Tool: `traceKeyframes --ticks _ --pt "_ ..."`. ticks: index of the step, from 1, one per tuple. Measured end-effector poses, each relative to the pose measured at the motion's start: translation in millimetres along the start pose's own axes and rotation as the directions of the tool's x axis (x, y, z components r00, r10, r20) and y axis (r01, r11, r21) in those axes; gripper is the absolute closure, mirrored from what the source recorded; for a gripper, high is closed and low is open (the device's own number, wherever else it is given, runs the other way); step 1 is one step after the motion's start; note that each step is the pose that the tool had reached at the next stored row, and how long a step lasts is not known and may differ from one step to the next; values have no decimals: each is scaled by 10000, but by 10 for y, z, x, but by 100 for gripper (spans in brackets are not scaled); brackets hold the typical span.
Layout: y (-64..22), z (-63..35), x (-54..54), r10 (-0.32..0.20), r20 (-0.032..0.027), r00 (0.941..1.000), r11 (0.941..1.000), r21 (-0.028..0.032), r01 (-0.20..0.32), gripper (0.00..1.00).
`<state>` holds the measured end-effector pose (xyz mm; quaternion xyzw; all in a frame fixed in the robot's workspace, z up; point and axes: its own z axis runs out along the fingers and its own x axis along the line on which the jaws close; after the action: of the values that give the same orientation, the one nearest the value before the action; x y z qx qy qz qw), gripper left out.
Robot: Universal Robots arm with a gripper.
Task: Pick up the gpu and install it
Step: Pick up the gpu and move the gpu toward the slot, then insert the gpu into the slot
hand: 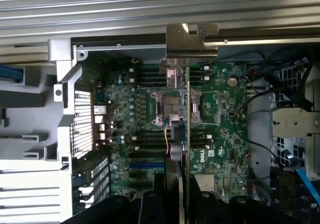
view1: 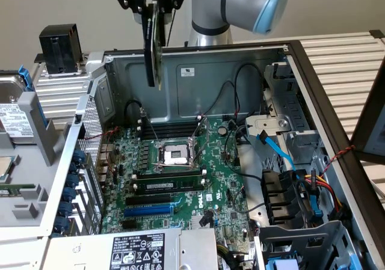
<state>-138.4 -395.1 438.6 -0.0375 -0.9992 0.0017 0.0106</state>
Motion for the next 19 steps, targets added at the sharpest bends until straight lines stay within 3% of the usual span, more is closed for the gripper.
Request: traceKeyframes --ticks 4,19 --pt "4 66 -51 -368 5 9993 9993 50 368 72" --pt "12 88 -108 -438 4 9990 9990 54 438 72"
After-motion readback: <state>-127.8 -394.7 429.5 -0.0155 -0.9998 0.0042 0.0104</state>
